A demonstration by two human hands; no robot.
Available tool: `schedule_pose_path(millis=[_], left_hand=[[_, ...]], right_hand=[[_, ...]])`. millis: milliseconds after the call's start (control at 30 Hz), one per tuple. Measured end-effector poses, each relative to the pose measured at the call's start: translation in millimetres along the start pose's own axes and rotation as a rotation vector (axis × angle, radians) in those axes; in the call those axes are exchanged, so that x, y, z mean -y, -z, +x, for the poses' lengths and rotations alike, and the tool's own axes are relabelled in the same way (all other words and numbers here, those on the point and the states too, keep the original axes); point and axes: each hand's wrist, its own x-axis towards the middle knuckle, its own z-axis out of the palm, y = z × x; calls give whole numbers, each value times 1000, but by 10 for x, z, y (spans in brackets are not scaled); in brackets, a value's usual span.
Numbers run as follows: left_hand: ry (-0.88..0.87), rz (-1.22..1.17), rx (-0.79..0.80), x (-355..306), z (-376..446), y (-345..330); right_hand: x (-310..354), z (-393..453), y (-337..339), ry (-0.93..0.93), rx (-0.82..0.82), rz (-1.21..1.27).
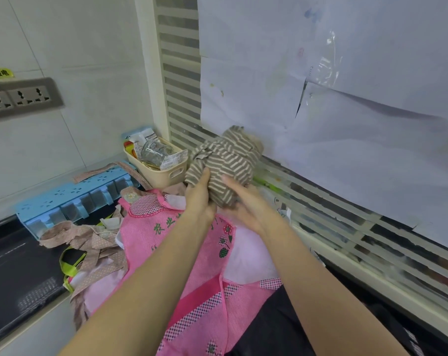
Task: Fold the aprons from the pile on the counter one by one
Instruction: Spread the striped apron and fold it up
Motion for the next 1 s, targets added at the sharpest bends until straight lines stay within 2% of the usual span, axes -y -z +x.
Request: schedule_pose_path(millis=[67, 100, 133, 200, 367, 533, 633, 800, 900, 1000], left_hand=[[43, 300, 100, -67, -28, 35], [69, 475, 139, -161, -32, 96], [87, 616, 170, -273, -20, 160], [115, 731, 212, -457, 46, 263], [148, 718, 384, -509, -49, 56], [127, 762, 418, -519, -17, 41], [1, 748, 442, -486, -20, -56], [-211, 702, 290, -392, 0, -195], [-198, 511, 221, -319, -28, -294], [-64, 384, 210, -276, -6, -402]], right_hand=[[107, 69, 29, 89, -148, -86], [188, 99, 94, 126, -168, -152], [280, 119, 171, 146, -159, -265], [439, 118, 335, 135, -89, -473], [538, 115, 340, 22, 145, -724], [641, 26, 391, -36, 201, -963], [698, -22, 351, -3, 187, -1041], [865, -108, 250, 135, 123, -921], [1007, -168, 238, 149, 105, -830], [1120, -170, 280, 116, 94, -754]])
